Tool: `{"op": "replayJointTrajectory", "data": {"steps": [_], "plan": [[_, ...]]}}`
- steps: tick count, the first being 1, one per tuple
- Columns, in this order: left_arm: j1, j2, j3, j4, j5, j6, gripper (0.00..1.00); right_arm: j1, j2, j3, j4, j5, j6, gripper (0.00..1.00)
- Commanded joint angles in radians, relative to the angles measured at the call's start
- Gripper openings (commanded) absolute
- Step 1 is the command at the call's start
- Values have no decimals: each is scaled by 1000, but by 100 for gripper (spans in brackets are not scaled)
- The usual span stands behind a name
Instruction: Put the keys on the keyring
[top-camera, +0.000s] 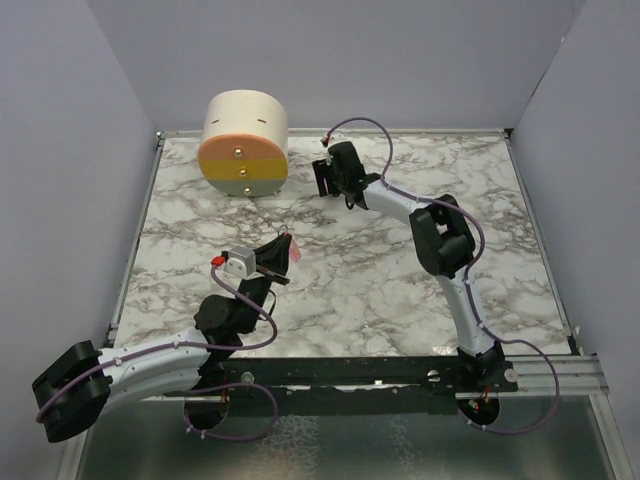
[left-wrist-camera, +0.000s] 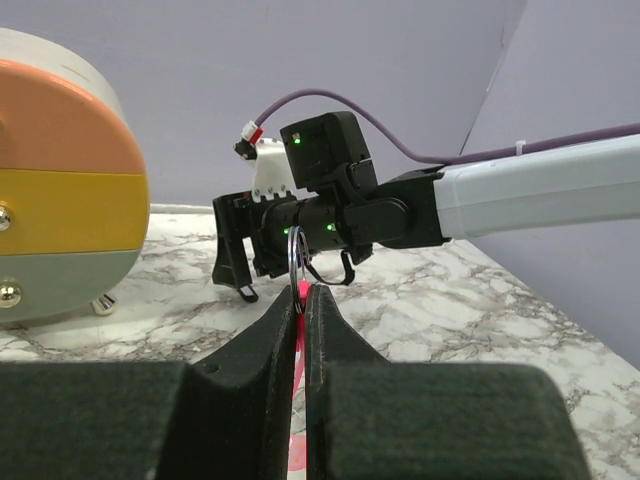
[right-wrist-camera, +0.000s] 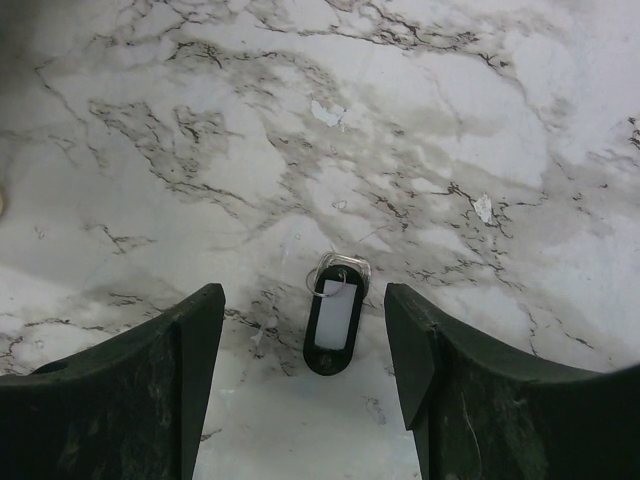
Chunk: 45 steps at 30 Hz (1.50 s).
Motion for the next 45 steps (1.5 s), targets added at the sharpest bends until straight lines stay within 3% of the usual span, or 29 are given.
{"op": "replayJointTrajectory", "data": {"steps": [1,28,45], "plan": [[4,-35,-8,-13,-24,12,0,-15,28,37,-34,-23,9,66],[5,-54,-8,-39,-34,13,0,-32,59,-5,-75,-60,57,59],[5,-57,-11,-43,-45,14,0,-40,48,-67,-115,-74,90,29]]}}
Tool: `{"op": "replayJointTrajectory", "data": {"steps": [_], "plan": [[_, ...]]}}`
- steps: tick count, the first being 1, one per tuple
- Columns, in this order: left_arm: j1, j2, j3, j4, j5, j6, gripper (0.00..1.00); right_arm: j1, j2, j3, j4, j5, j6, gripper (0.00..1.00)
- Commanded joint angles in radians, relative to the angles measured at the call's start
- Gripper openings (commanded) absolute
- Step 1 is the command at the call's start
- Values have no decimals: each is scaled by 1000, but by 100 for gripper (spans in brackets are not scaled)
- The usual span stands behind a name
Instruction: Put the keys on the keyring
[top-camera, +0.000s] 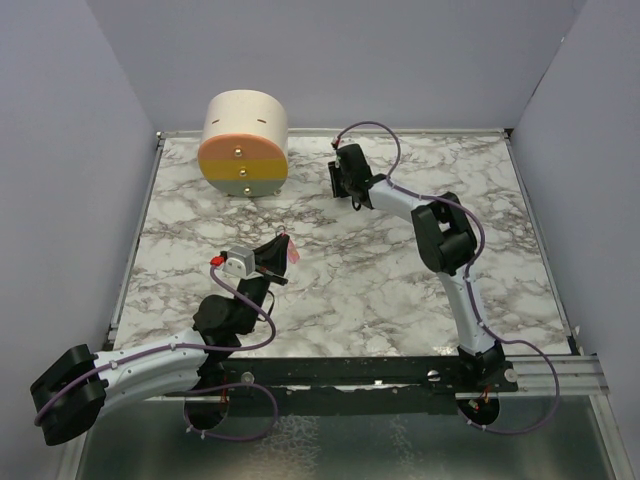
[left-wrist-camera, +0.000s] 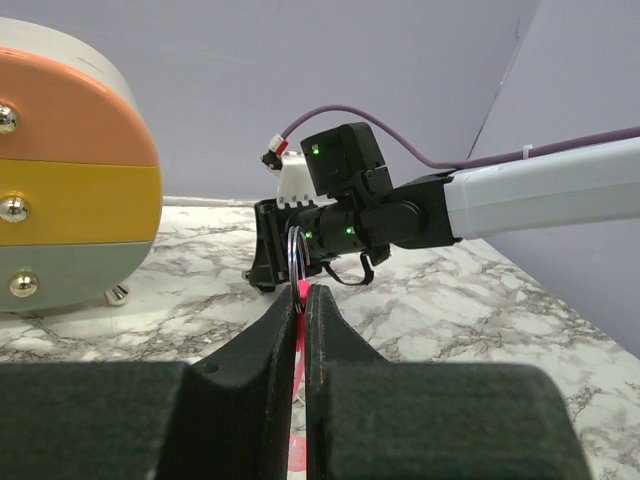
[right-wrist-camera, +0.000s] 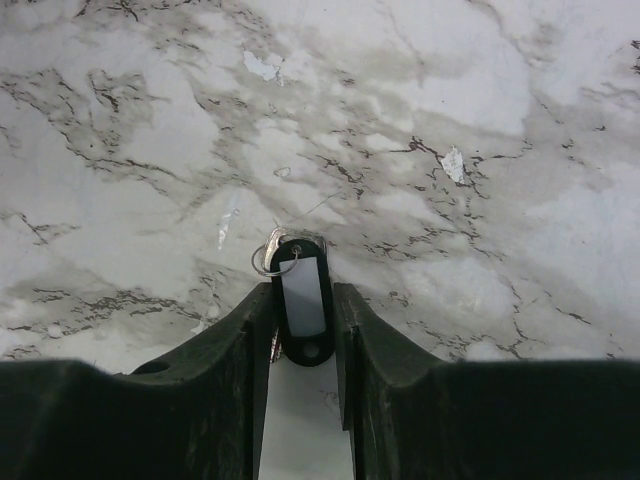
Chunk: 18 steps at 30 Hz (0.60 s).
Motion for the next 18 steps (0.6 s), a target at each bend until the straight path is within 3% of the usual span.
{"op": "replayJointTrajectory", "data": {"steps": [1,13,18], "plan": [[5,-13,-11,13,-22,12,0,3,15,-63,-77,-34,26,29],[5,-21,-10,5,-14,-3,0,5,-81,-225,-99,-16,71,21],[5,-20,-8,1,-3,-19,0,6,-211,-398,-71,-26,100,18]]}}
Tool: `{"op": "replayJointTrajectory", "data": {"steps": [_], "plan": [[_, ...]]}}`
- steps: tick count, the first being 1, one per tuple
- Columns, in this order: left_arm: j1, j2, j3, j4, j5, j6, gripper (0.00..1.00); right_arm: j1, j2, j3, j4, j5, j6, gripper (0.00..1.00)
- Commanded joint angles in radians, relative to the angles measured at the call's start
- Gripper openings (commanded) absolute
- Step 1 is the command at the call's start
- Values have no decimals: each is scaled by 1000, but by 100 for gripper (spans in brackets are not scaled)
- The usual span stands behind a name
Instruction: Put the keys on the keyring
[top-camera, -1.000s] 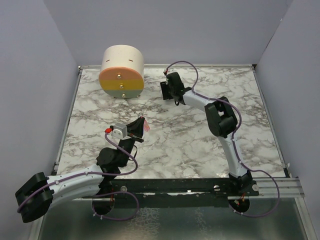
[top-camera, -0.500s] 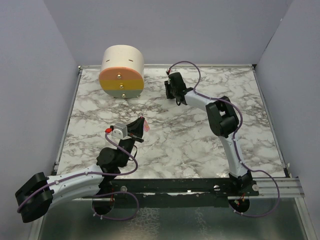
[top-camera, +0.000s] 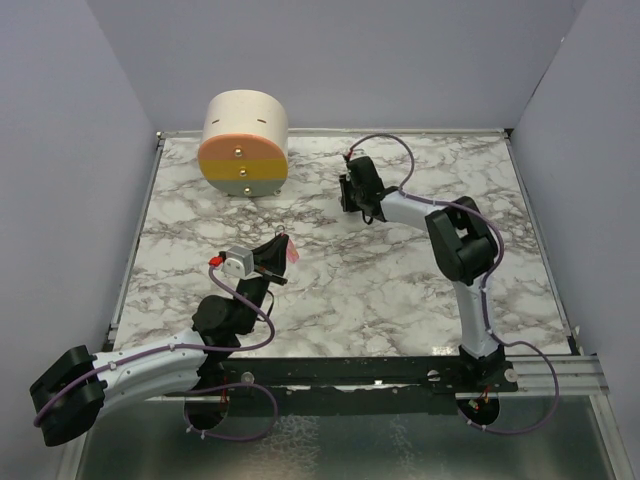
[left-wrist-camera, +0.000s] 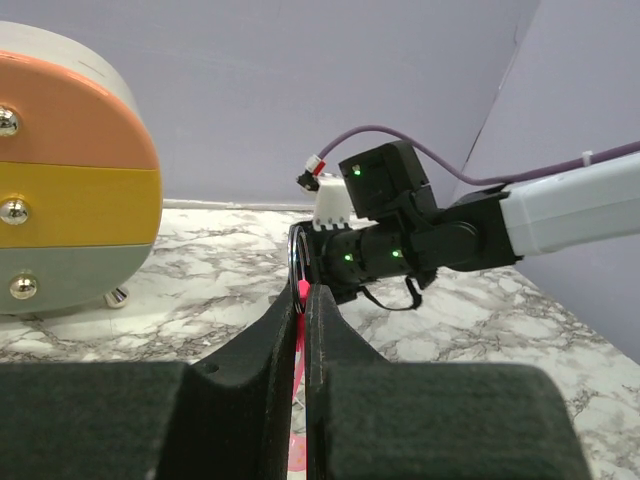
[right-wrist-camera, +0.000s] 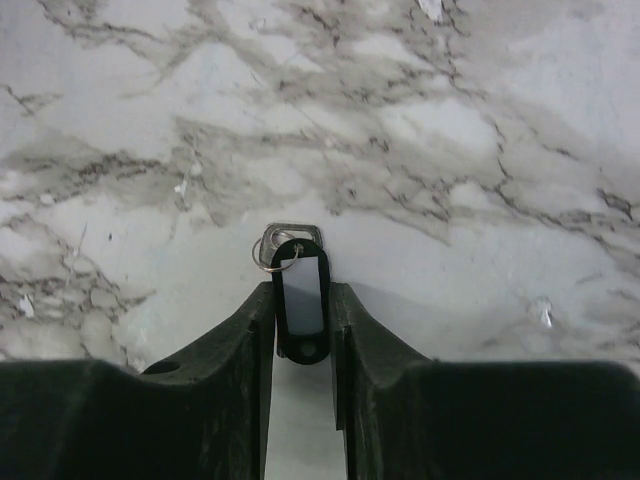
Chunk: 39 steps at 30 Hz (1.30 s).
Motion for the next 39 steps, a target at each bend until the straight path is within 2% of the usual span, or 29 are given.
{"op": "replayJointTrajectory", "data": {"steps": [1,11,17,19,29,39], "plan": [[5,-8,-8,2,0,-17,0,7,-85,-182,-123,-23,46,18],[5,-13,-2,-4,23,-36,0,44,-402,-503,-215,-28,142,16],[5,-12,3,-13,40,-50,0,71,-656,-636,-166,-15,134,39],[4,-12,6,-18,42,-52,0,71,-697,-643,-153,-9,113,42],[5,-13,16,-43,53,-59,0,86,-699,-635,-222,26,36,45],[5,13,28,-46,64,-72,0,168,-708,-633,-306,99,3,39]]}}
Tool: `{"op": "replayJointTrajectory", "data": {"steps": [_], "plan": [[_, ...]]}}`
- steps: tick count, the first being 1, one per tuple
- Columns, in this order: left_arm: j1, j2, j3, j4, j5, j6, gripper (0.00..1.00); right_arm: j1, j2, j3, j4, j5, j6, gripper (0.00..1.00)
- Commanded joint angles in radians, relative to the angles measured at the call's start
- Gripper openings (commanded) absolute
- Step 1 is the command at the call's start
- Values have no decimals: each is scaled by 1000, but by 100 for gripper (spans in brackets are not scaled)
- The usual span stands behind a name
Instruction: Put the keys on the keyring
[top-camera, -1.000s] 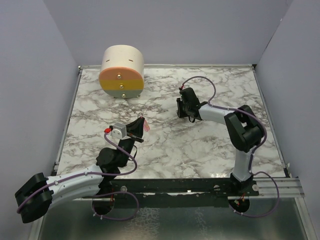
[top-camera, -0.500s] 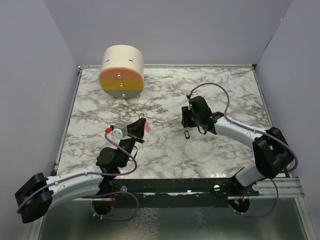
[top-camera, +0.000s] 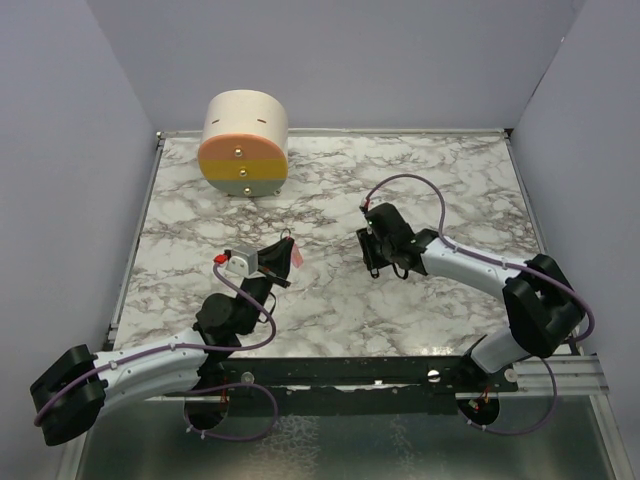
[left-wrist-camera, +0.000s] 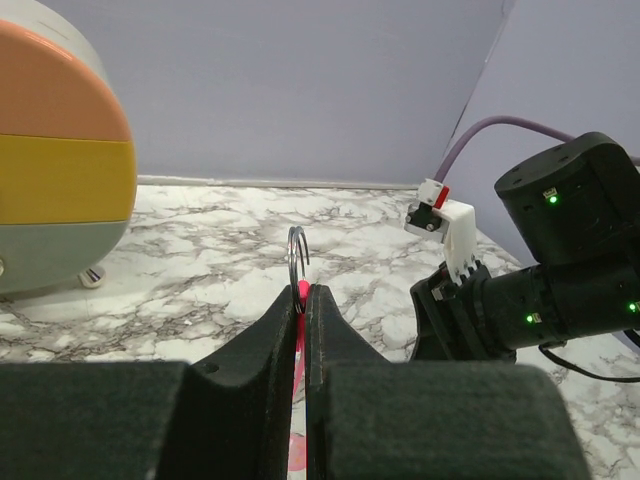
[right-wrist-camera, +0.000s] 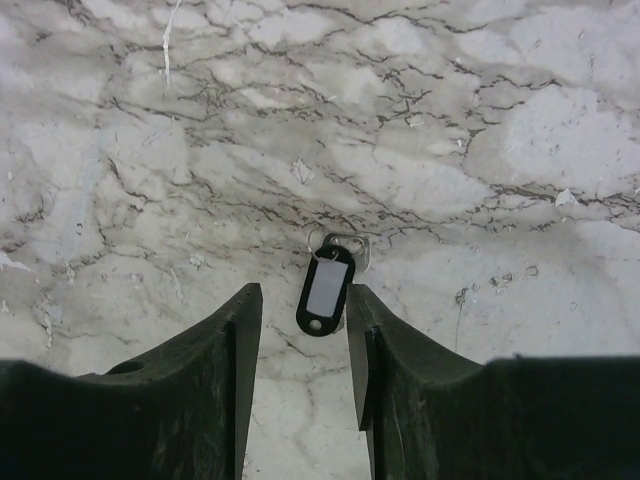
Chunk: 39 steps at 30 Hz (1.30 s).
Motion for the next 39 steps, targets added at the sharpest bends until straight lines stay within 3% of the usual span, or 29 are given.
{"op": "replayJointTrajectory", "data": {"steps": [1,12,39], "plan": [[5,11,26,10,31,-15,0,26,-5,8,-48,68,-33,38],[5,0,21,10,28,-13,0,69,75,24,-26,160,-69,32],[5,-44,-4,2,3,6,0,108,170,91,4,252,-81,28]]}}
